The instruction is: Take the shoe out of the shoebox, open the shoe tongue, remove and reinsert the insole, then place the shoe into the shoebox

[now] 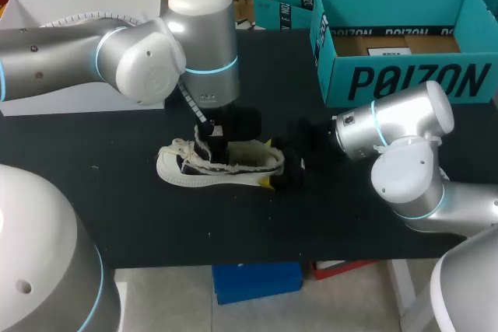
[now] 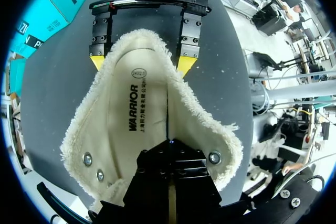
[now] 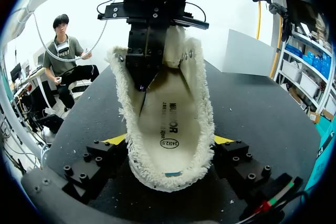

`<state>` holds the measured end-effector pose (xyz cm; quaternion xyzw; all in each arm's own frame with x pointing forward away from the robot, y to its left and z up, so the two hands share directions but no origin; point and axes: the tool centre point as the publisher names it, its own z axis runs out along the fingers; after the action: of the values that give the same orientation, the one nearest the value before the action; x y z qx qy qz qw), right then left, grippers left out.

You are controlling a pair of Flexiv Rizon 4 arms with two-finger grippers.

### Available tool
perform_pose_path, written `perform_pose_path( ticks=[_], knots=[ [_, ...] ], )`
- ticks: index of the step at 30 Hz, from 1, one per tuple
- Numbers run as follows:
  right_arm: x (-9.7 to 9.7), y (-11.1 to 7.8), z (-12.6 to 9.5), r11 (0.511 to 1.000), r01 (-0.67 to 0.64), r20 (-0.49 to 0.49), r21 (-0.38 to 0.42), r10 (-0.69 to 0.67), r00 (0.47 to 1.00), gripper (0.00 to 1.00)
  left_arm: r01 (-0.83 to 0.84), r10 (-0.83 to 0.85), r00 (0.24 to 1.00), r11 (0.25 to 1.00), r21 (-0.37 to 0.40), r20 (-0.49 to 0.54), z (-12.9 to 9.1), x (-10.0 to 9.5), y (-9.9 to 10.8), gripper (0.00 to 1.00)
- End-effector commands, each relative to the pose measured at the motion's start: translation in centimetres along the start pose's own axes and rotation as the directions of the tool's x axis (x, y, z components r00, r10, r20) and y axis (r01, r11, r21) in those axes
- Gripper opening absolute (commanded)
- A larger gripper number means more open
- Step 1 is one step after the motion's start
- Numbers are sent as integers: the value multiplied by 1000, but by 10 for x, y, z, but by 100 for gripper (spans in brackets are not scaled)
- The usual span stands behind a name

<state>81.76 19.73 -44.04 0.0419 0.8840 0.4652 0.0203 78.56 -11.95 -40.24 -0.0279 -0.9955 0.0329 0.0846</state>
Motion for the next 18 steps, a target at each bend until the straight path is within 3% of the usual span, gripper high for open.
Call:
perform_pose_path(
  ticks=[1, 18],
  knots=[
    [0, -4, 3, 1000, -2, 2, 1, 2, 1000, 0, -4, 4, 1000, 1000, 8, 6, 3, 0, 2, 0],
    [0, -4, 3, 1000, -2, 2, 1, 2, 1000, 0, -6, 8, 999, 999, 46, -32, 24, -8, -1, 0]
  ],
)
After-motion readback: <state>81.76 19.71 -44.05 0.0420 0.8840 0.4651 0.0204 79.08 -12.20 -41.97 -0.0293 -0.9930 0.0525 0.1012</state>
